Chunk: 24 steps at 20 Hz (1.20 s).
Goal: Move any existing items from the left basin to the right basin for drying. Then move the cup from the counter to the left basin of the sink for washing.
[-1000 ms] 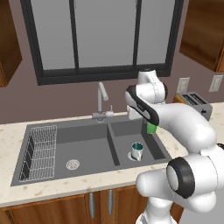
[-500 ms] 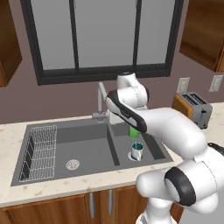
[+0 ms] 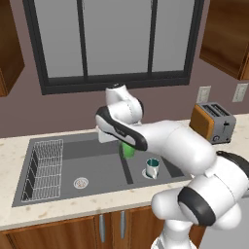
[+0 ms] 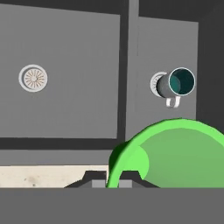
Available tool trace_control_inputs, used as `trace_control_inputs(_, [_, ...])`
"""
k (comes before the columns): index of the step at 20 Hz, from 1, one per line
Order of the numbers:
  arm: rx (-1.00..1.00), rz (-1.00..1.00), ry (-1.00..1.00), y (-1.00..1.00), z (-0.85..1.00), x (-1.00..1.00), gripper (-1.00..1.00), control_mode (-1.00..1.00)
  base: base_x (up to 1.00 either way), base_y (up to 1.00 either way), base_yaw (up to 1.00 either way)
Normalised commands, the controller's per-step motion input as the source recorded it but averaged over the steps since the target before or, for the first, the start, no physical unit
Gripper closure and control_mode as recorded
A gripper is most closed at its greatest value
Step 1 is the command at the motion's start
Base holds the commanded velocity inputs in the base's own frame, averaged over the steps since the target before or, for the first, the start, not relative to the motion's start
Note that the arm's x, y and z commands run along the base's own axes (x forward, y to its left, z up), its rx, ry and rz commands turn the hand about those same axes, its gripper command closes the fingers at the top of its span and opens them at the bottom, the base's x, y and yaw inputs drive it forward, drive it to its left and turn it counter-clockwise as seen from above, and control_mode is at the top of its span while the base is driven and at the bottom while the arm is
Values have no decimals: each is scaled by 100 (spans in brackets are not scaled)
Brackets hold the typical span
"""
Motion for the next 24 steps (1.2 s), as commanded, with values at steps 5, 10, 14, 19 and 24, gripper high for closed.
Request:
trace_control_inputs(5, [0, 1, 0, 64, -13, 5, 100, -100, 0, 0, 0])
trace_control_inputs(10, [0, 3, 0, 39, -28, 12, 100, -100, 0, 0, 0])
trace_control_inputs(14, [0, 3, 0, 15, -42, 21, 100, -100, 0, 0, 0])
trace_control_inputs(19, [0, 2, 0, 13, -45, 29, 100, -100, 0, 0, 0])
trace_control_inputs(24, [0, 1, 0, 15, -40, 31, 100, -100, 0, 0, 0])
